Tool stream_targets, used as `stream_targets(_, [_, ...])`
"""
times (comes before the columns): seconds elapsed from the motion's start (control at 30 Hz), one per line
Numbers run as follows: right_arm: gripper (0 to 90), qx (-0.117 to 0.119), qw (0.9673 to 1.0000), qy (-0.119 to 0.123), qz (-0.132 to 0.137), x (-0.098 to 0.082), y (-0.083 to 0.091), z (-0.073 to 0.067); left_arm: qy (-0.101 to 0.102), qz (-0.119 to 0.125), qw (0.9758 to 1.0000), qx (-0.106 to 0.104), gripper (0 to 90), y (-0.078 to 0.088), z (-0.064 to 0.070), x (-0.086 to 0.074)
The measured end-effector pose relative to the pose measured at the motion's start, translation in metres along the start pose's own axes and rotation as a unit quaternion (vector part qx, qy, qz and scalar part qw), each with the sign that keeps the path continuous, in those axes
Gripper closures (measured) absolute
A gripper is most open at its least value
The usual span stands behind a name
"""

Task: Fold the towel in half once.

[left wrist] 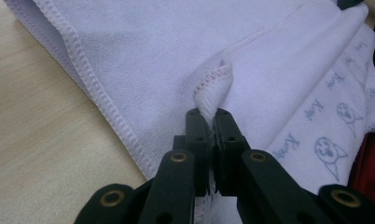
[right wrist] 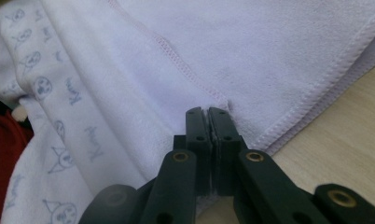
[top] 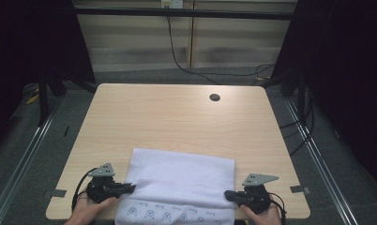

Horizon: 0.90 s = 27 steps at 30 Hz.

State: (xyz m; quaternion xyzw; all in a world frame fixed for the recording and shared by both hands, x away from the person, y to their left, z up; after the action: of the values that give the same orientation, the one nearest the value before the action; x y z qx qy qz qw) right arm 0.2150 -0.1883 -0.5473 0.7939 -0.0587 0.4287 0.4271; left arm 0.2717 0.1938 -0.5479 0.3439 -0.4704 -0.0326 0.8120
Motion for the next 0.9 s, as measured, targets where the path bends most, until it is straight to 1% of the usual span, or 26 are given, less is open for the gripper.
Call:
stream_targets(0.03, [88.1,-0.003,1.0000,0.004,0.004,0.001,-0.001,0.001,0.001,0.004,1.0000,0.005,86.5,-0.001,-0.001,0.001])
stream_targets(0.07, [88.3,-0.005,0.9999,0.000,0.009,0.001,-0.003,0.003,-0.003,0.005,0.9999,0.010,86.5,-0.002,-0.003,0.002])
stream_targets(0.1, [88.3,-0.006,0.9999,0.003,0.013,0.003,-0.005,0.005,0.003,0.008,0.9999,0.012,86.6,-0.003,-0.006,0.004])
stream_targets(0.17, [88.3,-0.009,0.9999,0.003,0.014,0.007,-0.008,0.010,0.004,0.010,0.9997,0.020,86.6,-0.005,-0.012,0.008])
stream_targets(0.2, [88.3,-0.013,0.9998,0.003,0.017,0.011,-0.010,0.016,0.002,0.010,0.9996,0.026,86.6,-0.005,-0.015,0.009])
stream_targets(0.23, [88.4,-0.018,0.9997,0.003,0.018,0.014,-0.012,0.019,-0.002,0.012,0.9993,0.036,86.6,-0.006,-0.019,0.012])
stream_targets(0.27, [88.3,-0.020,0.9996,0.001,0.019,0.018,-0.015,0.024,-0.009,0.012,0.9989,0.044,86.6,-0.008,-0.022,0.015])
stream_targets(0.3, [88.4,-0.024,0.9995,0.004,0.020,0.022,-0.019,0.029,-0.011,0.014,0.9986,0.050,86.6,-0.010,-0.026,0.018])
stream_targets(0.33, [88.3,-0.030,0.9993,0.005,0.021,0.027,-0.022,0.034,-0.016,0.016,0.9976,0.066,86.6,-0.013,-0.031,0.022])
stream_targets(0.37, [88.3,-0.033,0.9992,0.003,0.021,0.033,-0.027,0.041,-0.027,0.014,0.9969,0.073,86.6,-0.016,-0.037,0.027])
stream_targets(0.43, [88.3,-0.048,0.9986,0.010,0.020,0.044,-0.035,0.051,-0.028,0.015,0.9957,0.087,86.7,-0.020,-0.044,0.034])
stream_targets(0.5, [88.3,-0.058,0.9980,0.013,0.020,0.052,-0.041,0.060,-0.018,0.022,0.9955,0.090,86.7,-0.024,-0.056,0.041])
stream_targets(0.53, [88.3,-0.062,0.9979,0.009,0.019,0.056,-0.045,0.064,-0.015,0.024,0.9953,0.093,86.7,-0.027,-0.061,0.045])
stream_targets(0.6, [88.3,-0.075,0.9969,0.011,0.020,0.065,-0.051,0.072,-0.001,0.026,0.9950,0.096,86.7,-0.030,-0.069,0.050])
stream_targets(0.63, [88.4,-0.081,0.9965,0.012,0.019,0.069,-0.054,0.075,-0.004,0.026,0.9947,0.099,86.7,-0.033,-0.073,0.054])
stream_targets(0.67, [88.3,-0.088,0.9958,0.012,0.020,0.073,-0.058,0.080,0.002,0.028,0.9947,0.099,86.7,-0.034,-0.078,0.057])
stream_targets(0.77, [88.4,-0.089,0.9958,0.002,0.021,0.082,-0.066,0.088,0.010,0.031,0.9936,0.108,86.7,-0.038,-0.092,0.065])
stream_targets(0.8, [88.3,-0.086,0.9960,0.002,0.025,0.084,-0.068,0.091,0.017,0.034,0.9937,0.105,86.7,-0.041,-0.096,0.068])
stream_targets(0.83, [88.3,-0.087,0.9958,-0.003,0.027,0.087,-0.070,0.095,0.013,0.034,0.9936,0.107,86.6,-0.043,-0.102,0.073])
stream_targets(0.87, [88.3,-0.091,0.9954,-0.001,0.028,0.090,-0.072,0.098,0.023,0.035,0.9932,0.109,86.6,-0.045,-0.107,0.076])
stream_targets(0.9, [88.3,-0.094,0.9951,0.001,0.030,0.093,-0.075,0.101,0.026,0.032,0.9928,0.113,86.6,-0.047,-0.111,0.080])
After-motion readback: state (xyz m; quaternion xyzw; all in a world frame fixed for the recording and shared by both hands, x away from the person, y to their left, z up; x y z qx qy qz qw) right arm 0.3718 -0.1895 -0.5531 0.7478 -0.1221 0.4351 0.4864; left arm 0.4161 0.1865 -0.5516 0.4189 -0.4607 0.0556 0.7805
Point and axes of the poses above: each handheld gripper's, and its own axes: y roughly backward along the jaws, x roughly out of its top, z roughly to its right, the point moved 7 cm from there along -y, roughly forward along the jaws, and after that the axes turned 4 degrees about z, right-handed, at the moved point
